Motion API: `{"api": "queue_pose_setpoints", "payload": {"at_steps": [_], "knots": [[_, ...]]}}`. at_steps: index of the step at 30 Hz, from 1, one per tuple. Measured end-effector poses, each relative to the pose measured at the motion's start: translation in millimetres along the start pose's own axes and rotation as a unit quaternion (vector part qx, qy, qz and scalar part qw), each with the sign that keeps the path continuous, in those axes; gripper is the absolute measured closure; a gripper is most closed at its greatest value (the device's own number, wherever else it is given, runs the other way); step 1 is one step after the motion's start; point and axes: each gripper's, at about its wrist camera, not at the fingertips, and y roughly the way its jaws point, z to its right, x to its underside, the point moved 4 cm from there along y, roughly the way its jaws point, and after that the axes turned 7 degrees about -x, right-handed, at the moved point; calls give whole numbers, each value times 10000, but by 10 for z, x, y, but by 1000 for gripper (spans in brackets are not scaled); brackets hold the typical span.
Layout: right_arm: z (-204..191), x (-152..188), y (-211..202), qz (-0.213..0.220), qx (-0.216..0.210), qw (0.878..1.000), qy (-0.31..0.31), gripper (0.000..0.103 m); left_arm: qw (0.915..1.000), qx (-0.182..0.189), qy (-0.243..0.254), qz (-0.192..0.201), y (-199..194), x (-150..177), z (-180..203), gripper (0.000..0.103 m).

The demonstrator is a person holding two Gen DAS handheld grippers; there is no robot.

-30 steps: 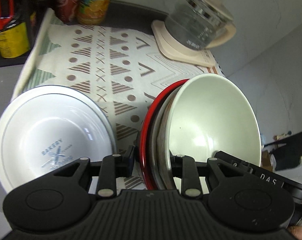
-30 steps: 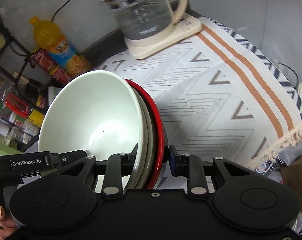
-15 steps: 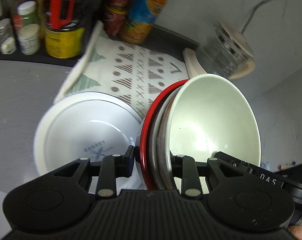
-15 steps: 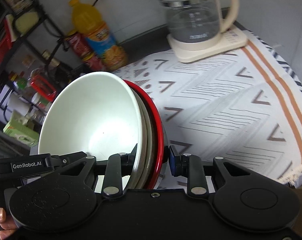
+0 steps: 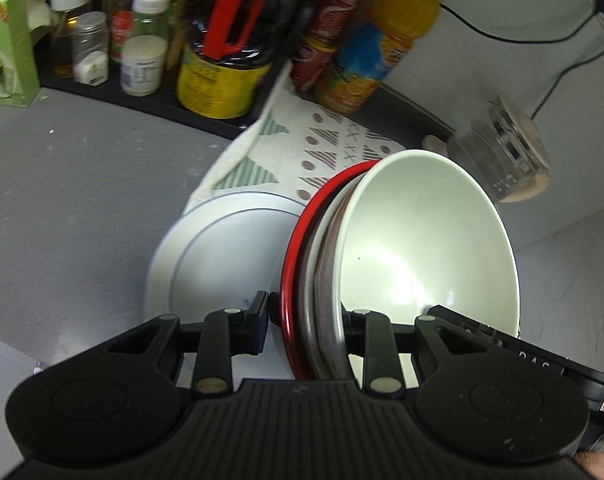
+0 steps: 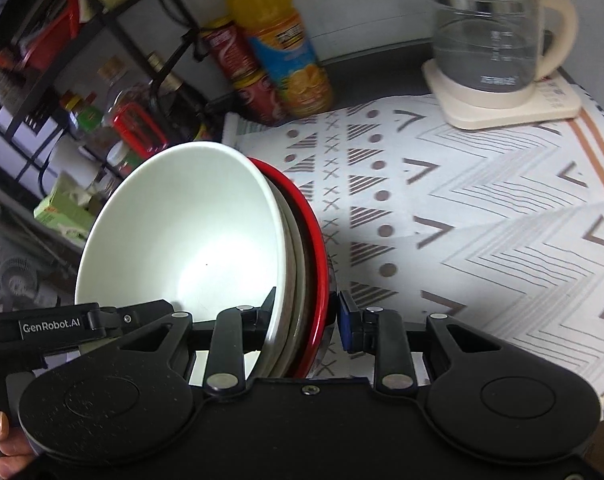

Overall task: Organize plates and bowls
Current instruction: 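Lift and carry the bowl stack with both grippers over the plate stack, then lower the bowl stack onto the BAKERY plate and open both grippers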

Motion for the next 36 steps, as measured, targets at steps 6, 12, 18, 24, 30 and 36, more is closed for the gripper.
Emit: {"api": "queue_pose_setpoints", "payload": {"at_steps": [6,12,18,24,30,36], "knots": [[-154,31,198,-199,-114,9997,-123,75,9998,-115,-182,-55,40,-7,-243,76],[-285,38,390,-389,-197,9988,-211,75,9993,-189,-300,-148,127,-35,-402,76],[-304,65,555,-581,-162,9981,-158,75,9987,-223,-329,-332,263,-46,-476,76],[-275,95,661,-684,-114,9976,-63,75,9984,-227,-243,-456,367,-56,-487,76],[-202,177,731,-802,-40,9968,63,75,9980,-250,-218,-541,481,-26,-506,77],[-190,182,742,-725,-77,9973,69,73,9978,-240,-250,-570,486,-40,-524,76]]}}
